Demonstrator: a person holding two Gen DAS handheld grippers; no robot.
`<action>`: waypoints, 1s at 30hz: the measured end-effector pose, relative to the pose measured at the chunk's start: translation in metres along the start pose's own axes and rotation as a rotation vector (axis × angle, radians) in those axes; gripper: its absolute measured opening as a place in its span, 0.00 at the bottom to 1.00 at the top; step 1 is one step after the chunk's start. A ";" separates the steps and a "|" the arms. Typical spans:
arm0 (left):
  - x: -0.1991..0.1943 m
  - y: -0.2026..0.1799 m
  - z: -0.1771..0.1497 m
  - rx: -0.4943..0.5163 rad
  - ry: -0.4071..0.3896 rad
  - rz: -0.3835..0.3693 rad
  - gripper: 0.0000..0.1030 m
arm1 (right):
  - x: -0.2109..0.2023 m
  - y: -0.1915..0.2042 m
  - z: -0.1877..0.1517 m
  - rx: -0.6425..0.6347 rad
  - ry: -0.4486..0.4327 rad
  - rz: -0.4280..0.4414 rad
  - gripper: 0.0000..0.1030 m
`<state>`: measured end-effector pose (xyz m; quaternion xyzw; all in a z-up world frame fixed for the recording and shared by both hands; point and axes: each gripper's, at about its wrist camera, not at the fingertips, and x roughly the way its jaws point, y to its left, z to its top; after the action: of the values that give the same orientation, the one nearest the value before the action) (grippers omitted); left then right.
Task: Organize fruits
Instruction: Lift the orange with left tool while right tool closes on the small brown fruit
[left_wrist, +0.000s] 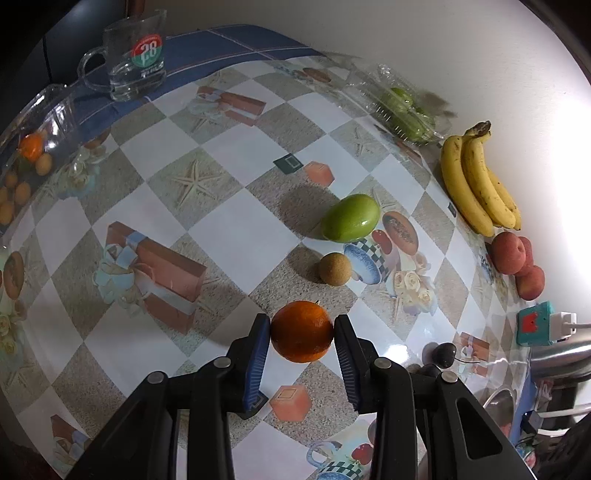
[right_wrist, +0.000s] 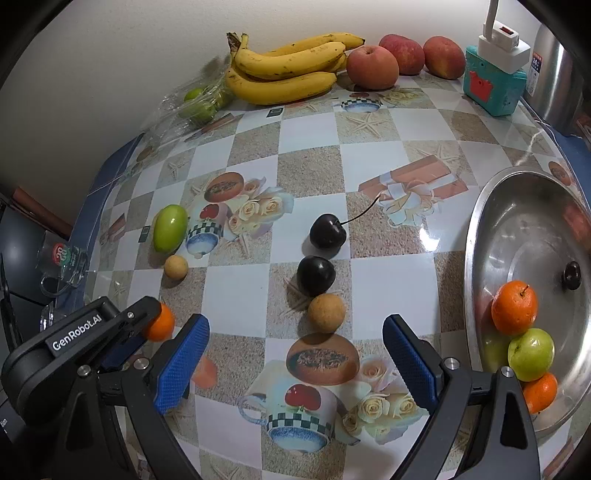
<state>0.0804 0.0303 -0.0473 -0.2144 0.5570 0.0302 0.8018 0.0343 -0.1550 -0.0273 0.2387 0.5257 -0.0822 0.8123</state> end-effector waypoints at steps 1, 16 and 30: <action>0.001 0.000 0.000 -0.001 0.003 0.000 0.37 | 0.001 0.000 0.000 0.000 0.002 -0.006 0.92; 0.007 -0.003 -0.001 0.002 0.025 -0.003 0.37 | 0.021 -0.013 0.001 0.002 0.021 -0.079 0.55; 0.008 -0.004 -0.001 0.008 0.028 -0.002 0.37 | 0.029 -0.012 0.000 -0.021 0.042 -0.069 0.26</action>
<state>0.0836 0.0244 -0.0532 -0.2122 0.5682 0.0244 0.7947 0.0424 -0.1624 -0.0564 0.2136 0.5516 -0.0998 0.8001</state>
